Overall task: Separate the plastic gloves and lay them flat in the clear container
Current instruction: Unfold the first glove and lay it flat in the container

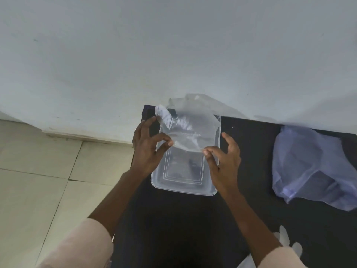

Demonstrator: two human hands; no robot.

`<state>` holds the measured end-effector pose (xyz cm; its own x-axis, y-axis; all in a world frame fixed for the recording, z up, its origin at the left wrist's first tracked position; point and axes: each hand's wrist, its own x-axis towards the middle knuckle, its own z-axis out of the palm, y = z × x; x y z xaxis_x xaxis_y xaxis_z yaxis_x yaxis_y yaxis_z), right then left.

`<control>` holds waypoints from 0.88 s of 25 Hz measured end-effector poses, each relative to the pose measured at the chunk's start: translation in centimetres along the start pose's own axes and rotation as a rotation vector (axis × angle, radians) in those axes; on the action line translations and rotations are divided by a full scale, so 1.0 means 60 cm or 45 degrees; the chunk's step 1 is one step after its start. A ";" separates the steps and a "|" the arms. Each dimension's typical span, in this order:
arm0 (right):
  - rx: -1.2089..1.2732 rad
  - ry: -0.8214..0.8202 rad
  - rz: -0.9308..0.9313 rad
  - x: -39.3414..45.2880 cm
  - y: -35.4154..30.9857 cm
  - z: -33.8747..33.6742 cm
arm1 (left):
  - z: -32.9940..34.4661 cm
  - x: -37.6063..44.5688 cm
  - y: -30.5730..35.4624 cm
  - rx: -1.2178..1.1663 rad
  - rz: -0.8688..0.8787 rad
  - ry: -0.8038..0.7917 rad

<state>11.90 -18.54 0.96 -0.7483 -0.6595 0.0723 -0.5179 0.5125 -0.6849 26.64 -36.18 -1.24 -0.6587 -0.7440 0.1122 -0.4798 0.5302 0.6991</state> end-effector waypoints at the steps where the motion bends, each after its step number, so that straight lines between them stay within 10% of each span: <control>1: -0.056 -0.035 0.029 -0.011 0.004 0.006 | 0.003 -0.012 -0.001 0.043 -0.045 -0.029; 22: -0.499 -0.641 0.205 -0.042 -0.002 -0.017 | -0.025 -0.041 0.029 0.562 -0.218 -0.642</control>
<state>13.40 -16.38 1.59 -0.5930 -0.6855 -0.4224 -0.5992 0.7261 -0.3373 28.32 -34.02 0.79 -0.6903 -0.6086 -0.3914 -0.7217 0.6176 0.3126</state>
